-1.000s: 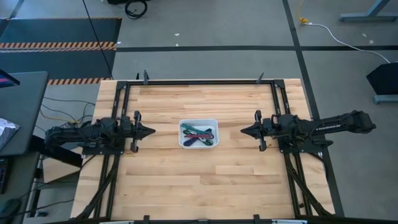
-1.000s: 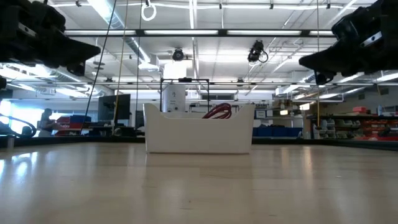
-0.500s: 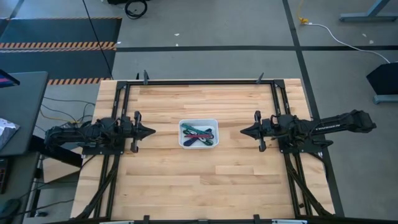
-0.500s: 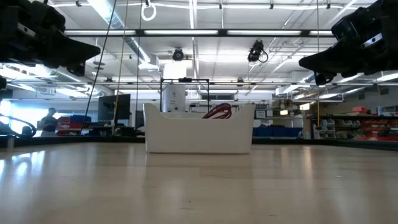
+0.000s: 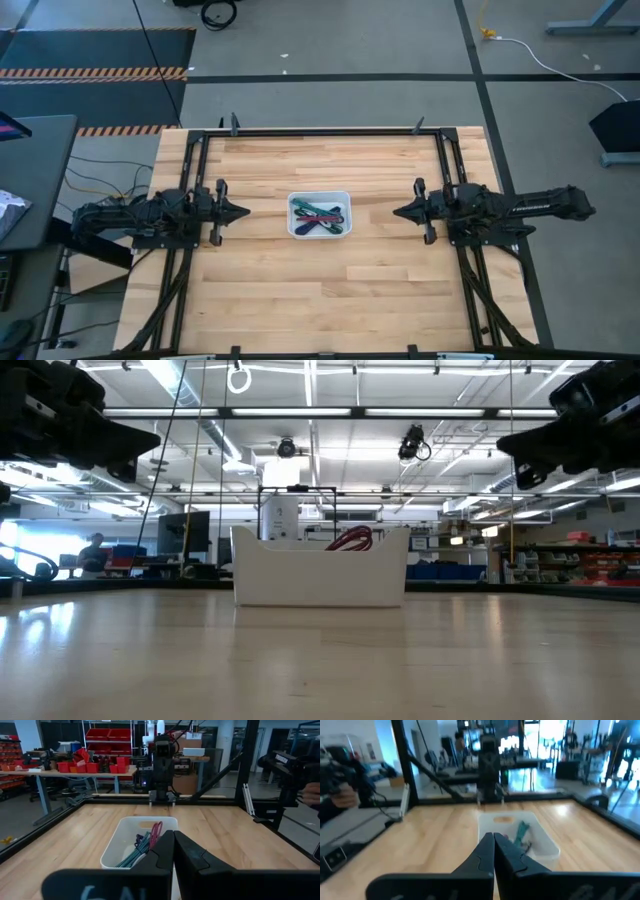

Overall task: Pick and place USB-C Cables
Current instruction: Return to Home Position

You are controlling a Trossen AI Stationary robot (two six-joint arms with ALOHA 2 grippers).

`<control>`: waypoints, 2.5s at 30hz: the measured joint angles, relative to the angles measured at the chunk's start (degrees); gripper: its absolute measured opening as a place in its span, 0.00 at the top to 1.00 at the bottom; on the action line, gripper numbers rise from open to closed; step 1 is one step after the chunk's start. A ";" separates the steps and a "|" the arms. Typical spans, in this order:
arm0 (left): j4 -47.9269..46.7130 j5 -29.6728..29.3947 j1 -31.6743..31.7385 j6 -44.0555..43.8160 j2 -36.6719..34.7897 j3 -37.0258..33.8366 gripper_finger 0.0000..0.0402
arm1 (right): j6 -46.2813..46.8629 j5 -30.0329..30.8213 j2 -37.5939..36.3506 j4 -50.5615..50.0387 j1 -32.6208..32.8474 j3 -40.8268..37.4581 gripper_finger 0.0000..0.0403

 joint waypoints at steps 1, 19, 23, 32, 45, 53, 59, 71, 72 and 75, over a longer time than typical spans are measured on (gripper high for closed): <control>-0.02 0.06 0.00 -0.02 0.00 0.00 0.96 | 0.02 0.04 -1.67 -0.69 0.14 0.00 0.99; 0.17 0.38 0.00 -0.06 0.00 -0.02 0.97 | -0.10 4.66 -14.20 -10.93 0.46 0.02 0.99; 0.20 0.38 0.00 -0.06 0.00 -0.02 0.97 | -0.01 4.49 -14.18 -11.15 0.46 0.01 0.98; 0.22 0.38 0.00 -0.06 0.00 -0.04 0.97 | -0.08 4.51 -14.18 -11.23 0.46 0.02 0.97; 0.27 0.38 0.00 -0.04 0.00 -0.04 0.95 | -0.09 4.53 -14.18 -11.23 0.46 0.02 0.97; 0.28 0.38 0.00 -0.04 0.00 -0.04 0.96 | -0.11 4.56 -14.18 -11.23 0.46 0.02 0.97; 0.31 0.38 0.00 -0.04 0.00 -0.04 0.95 | -0.11 4.56 -14.18 -11.23 0.46 0.02 0.97; 0.31 0.38 0.00 -0.04 0.00 -0.05 0.95 | -0.11 4.56 -14.18 -11.23 0.46 0.01 0.97; 0.31 0.38 -0.01 -0.05 0.00 -0.06 0.95 | -0.10 4.57 -14.18 -11.23 0.46 0.02 0.97; 0.31 0.38 -0.01 -0.04 0.00 -0.07 0.95 | -0.11 4.58 -14.18 -11.23 0.46 0.02 0.97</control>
